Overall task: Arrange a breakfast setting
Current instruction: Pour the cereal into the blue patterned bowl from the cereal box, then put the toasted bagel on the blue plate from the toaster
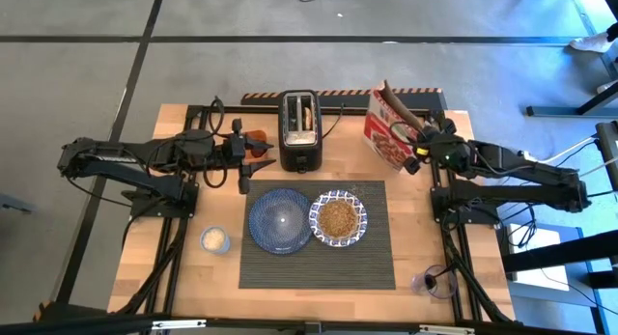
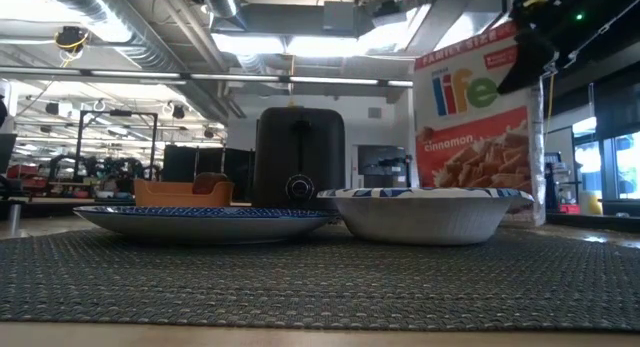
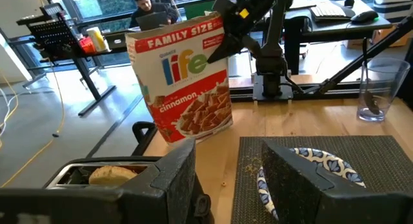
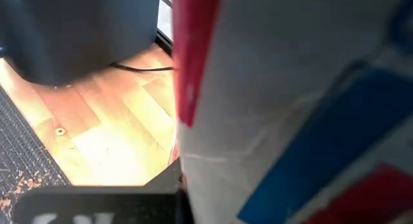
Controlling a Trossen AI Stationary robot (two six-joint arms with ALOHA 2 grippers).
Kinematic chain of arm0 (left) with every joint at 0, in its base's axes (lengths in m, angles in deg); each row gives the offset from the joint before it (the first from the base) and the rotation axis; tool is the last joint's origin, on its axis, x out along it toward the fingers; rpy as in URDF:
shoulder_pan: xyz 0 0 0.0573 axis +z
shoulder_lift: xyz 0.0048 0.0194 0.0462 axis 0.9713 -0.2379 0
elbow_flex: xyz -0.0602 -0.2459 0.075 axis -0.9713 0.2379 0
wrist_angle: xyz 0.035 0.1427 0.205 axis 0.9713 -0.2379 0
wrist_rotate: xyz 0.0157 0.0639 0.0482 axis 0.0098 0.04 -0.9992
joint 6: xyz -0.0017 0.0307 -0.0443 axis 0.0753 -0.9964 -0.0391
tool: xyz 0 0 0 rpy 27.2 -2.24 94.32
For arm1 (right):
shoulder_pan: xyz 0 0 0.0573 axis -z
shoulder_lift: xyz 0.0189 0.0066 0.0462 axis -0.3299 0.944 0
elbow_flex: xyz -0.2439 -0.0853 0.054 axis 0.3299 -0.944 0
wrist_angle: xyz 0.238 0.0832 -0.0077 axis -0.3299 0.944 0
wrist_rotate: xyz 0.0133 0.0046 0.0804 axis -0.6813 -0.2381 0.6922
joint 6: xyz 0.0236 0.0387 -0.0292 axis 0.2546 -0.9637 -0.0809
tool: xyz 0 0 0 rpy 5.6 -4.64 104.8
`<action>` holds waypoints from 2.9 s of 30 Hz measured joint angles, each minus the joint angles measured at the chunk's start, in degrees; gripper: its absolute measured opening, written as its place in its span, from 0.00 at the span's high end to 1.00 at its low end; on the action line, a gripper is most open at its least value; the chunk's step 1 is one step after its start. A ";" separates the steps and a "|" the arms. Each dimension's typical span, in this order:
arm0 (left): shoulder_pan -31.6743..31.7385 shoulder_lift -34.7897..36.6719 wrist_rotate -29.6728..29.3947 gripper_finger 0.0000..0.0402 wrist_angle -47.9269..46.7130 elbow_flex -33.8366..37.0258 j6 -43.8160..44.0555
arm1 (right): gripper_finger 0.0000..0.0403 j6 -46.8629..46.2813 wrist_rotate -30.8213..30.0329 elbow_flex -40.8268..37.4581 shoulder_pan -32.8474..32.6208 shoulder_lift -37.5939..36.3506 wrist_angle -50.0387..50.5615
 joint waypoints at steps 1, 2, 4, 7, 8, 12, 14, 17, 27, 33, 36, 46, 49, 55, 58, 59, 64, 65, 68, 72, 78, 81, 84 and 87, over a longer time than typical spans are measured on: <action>-0.02 0.00 0.00 0.58 -0.05 0.00 0.04 | 0.81 0.01 0.27 -0.11 0.37 0.04 -0.26; 0.00 0.00 0.00 0.58 -0.11 0.00 0.06 | 0.79 -0.11 0.28 -0.16 0.68 0.05 -0.14; 0.00 0.00 0.00 0.58 -0.17 0.00 0.06 | 0.75 -0.27 0.40 -0.18 1.22 0.04 0.31; 0.00 0.00 0.00 0.58 -0.24 0.00 0.04 | 0.70 -0.10 0.95 -0.28 1.31 0.12 0.47; 0.00 0.00 0.00 0.58 -0.25 0.00 0.02 | 0.69 -0.10 0.97 -0.28 1.31 0.12 0.62; 0.00 0.00 0.00 0.58 -0.28 0.00 -0.12 | 0.65 -0.05 0.97 -0.31 1.31 0.14 0.77; 0.00 0.00 0.00 0.58 -0.31 0.00 -0.12 | 0.62 -0.08 0.41 -0.33 1.31 0.16 0.79; 0.00 0.00 0.02 0.58 -0.33 0.00 -0.14 | 0.57 -0.08 -0.58 -0.37 1.31 0.16 0.79; 0.00 -0.02 0.02 0.58 -1.40 0.00 -0.12 | 0.39 0.14 -0.40 0.08 1.22 0.21 -0.54; -0.02 -0.02 0.02 0.58 -1.36 0.00 -0.09 | 0.37 0.16 -0.41 3.32 1.22 0.19 -0.49; 0.00 -0.02 0.04 0.58 -1.38 0.00 -0.07 | 0.37 0.16 -0.43 4.38 1.22 0.16 -0.08; 0.00 -0.02 0.04 0.58 -1.38 0.00 -0.05 | 0.37 0.19 -0.45 7.07 1.22 0.19 1.20; 0.00 -0.02 0.04 0.58 -1.36 0.00 -0.05 | 0.37 0.21 -0.45 8.00 1.22 0.19 1.18; 0.00 -0.02 0.04 0.58 -1.36 0.00 -0.05 | 0.37 0.75 -0.45 9.45 1.22 0.19 1.11; 0.00 -0.02 0.04 0.58 -1.36 0.00 -0.05 | 0.37 1.87 -0.45 10.05 1.22 0.19 0.61; 0.00 -0.02 0.04 0.58 -1.36 0.00 -0.05 | 0.37 2.19 -0.45 10.29 1.22 0.19 0.53; 0.00 -0.02 0.04 0.58 -1.36 0.00 -0.05 | 0.37 3.92 -0.47 11.92 1.22 0.19 -0.27; -0.02 -0.02 0.04 0.58 -1.34 0.00 -0.05 | 0.37 4.50 -0.47 12.26 1.22 0.19 -0.49; 0.00 -0.02 0.04 0.58 -1.33 0.00 -0.05 | 0.37 5.75 -0.47 13.37 1.22 0.19 -1.05; 0.00 -0.02 0.04 0.58 -1.33 0.00 -0.05 | 0.37 6.41 -0.47 14.52 1.22 0.23 -0.99; 0.00 -0.02 0.04 0.58 -1.33 0.00 -0.10 | 0.37 7.52 -0.45 14.93 1.22 0.25 -1.08; -0.02 -0.02 0.04 0.58 -1.33 0.00 -0.12 | 0.37 7.56 -0.47 14.93 1.22 0.27 -1.14; 0.00 -0.02 0.04 0.58 -1.33 0.00 -0.12 | 0.37 7.68 -0.45 14.93 1.22 0.30 -1.17; 0.00 -0.02 0.04 0.58 -1.33 0.00 -0.13 | 0.37 7.68 -0.47 14.93 1.22 0.30 -1.07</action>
